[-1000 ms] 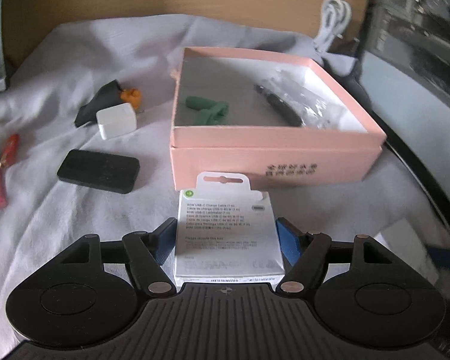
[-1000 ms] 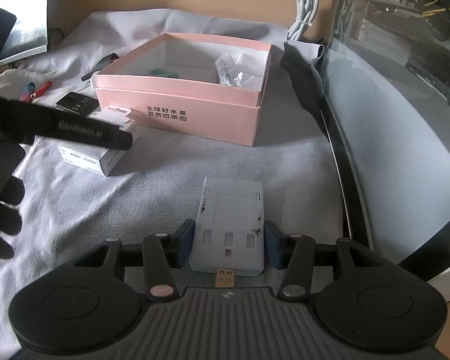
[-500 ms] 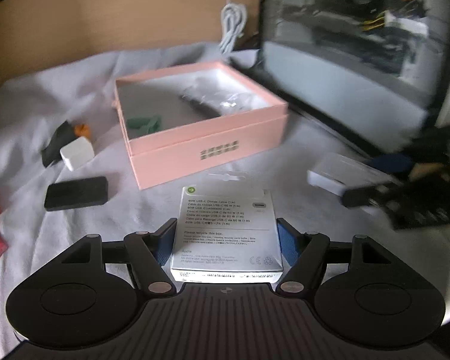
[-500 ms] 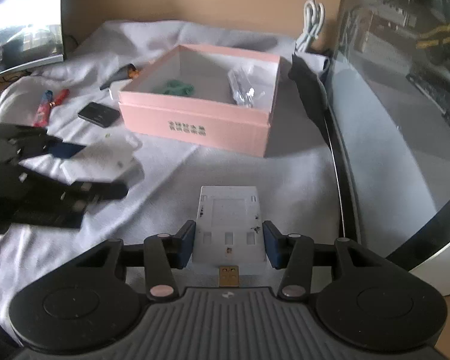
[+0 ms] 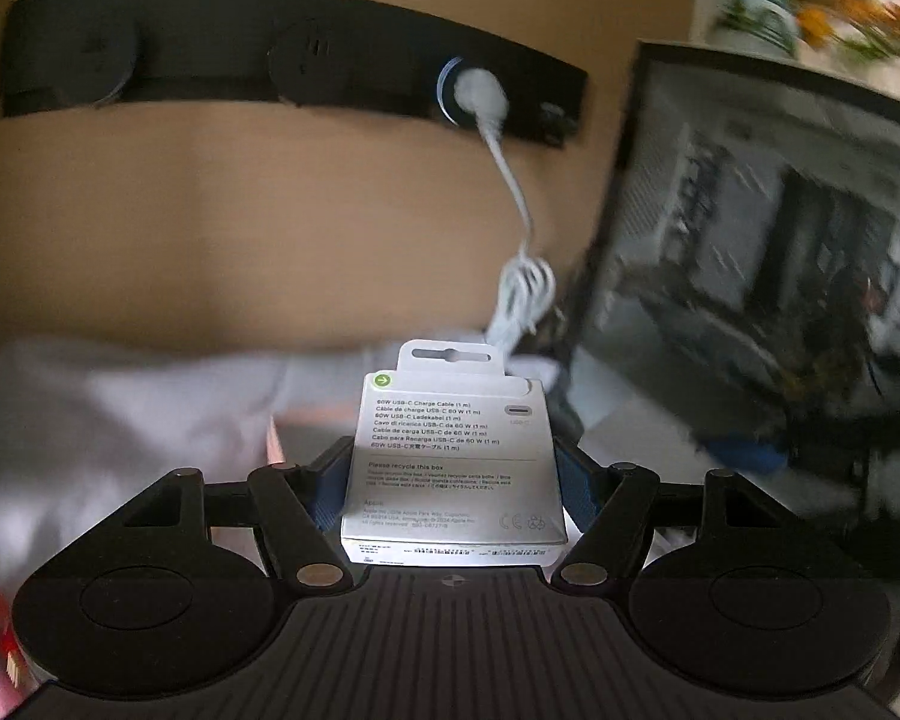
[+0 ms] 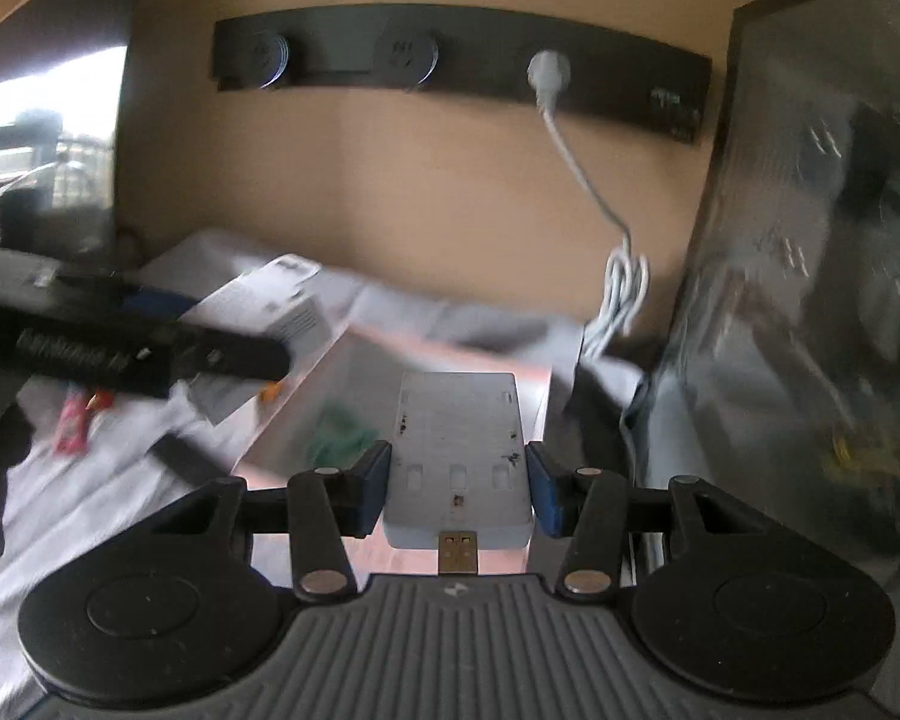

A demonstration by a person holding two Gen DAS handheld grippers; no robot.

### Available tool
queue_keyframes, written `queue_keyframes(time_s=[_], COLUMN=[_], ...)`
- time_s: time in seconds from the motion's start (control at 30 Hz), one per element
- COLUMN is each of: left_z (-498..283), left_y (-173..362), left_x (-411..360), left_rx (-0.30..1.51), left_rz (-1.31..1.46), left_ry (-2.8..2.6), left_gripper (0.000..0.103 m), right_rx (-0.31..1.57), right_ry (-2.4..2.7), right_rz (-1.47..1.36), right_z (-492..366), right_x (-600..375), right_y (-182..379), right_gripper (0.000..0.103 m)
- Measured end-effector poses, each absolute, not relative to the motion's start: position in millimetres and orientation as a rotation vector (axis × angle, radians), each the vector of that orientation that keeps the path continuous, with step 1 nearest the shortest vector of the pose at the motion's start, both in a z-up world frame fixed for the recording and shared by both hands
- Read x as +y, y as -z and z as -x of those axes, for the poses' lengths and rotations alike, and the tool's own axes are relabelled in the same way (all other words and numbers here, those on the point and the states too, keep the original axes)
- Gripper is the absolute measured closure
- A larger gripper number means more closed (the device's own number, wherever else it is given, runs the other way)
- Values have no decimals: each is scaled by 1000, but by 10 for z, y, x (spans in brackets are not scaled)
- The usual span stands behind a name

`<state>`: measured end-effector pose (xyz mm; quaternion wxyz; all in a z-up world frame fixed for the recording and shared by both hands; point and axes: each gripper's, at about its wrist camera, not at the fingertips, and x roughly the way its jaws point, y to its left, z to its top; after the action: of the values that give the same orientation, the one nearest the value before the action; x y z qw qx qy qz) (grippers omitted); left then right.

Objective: Organize rigid objects
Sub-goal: 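Carry the charger box with the left tool while the right tool carries the adapter toward the pink box, then open the left tool over the pink box while the right tool releases the adapter inside, then grasp the orange toy figure with the right tool while the left tool approaches the black holder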

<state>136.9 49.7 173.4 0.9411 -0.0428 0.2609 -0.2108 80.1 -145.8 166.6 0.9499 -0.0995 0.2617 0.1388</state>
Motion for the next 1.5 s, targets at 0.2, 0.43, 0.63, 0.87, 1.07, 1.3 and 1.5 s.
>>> queue_keyframes(time_s=[0.2,0.43,0.63,0.87,1.07,1.3,1.5], left_z=[-2105,-2085,-1371,-626,-450,-908,-1740], left_y=[-1743,-1370,-1057,-717,-557,-603,-632], left_x=[313,410,970,1521,1861,1734,1674], left_rx=[571,619,630,674,719,662,662], left_rz=[157,221,256,222,284,253,212], left_ry=[408,385,241,22,-50,76,123], left_gripper=[30,30,30,30,31,31,31], right_rx=[519,583,672,728,738,729,764], right_ry=[-272,-270,-296,-352,-383,-407,-386], right_rz=[201,213,227,263,280,317,316], right_z=[-1332,-1215,-825,-468,-387,-234,-176], right_x=[-1254,-1272,-1292,-1175,-983,-769,-761], right_y=[-1610,-1380,-1058,-920,-926,-918,-849], right_gripper=[56,48,48,48,48,48,48])
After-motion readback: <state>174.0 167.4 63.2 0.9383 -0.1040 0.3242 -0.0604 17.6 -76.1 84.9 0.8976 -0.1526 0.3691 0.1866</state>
